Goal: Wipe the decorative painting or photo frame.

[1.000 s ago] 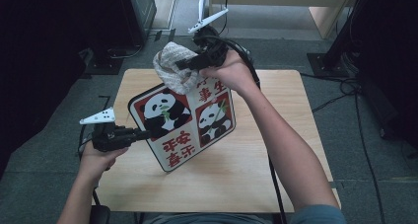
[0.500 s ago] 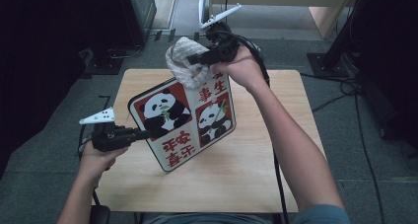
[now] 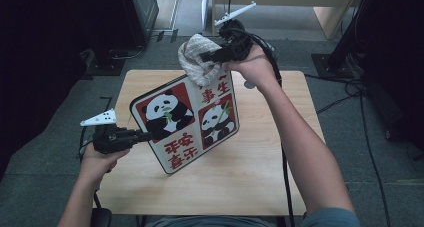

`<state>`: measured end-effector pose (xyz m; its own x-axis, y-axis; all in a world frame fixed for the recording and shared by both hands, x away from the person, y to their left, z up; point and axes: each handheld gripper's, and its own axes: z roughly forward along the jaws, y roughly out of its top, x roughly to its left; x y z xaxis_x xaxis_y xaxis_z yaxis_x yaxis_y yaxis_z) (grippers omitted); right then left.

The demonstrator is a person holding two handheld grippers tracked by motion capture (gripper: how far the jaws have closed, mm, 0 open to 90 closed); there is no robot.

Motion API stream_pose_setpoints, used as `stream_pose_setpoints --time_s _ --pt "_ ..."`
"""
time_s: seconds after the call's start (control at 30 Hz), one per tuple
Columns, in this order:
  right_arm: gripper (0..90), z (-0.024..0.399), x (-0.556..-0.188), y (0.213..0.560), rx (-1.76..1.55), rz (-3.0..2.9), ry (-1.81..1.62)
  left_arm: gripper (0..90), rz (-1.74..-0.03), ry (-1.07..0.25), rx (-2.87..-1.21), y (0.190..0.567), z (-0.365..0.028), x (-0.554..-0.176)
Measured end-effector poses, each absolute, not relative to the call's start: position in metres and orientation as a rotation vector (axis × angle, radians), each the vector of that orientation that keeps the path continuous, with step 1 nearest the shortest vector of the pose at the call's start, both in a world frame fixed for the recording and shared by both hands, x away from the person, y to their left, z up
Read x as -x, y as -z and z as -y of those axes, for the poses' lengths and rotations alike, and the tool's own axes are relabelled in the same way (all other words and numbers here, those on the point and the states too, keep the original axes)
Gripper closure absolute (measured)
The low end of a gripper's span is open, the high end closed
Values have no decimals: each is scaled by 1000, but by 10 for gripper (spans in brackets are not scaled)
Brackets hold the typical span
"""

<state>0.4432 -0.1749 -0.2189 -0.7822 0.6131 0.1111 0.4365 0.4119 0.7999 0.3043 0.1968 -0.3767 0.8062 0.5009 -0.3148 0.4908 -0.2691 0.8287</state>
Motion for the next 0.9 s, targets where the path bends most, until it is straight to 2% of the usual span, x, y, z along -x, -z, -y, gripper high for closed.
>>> stream_pose_setpoints --time_s 0.9 --pt "638 214 -451 218 -1070 -2400 -1240 787 -748 -18 -1912 377 -198 -304"
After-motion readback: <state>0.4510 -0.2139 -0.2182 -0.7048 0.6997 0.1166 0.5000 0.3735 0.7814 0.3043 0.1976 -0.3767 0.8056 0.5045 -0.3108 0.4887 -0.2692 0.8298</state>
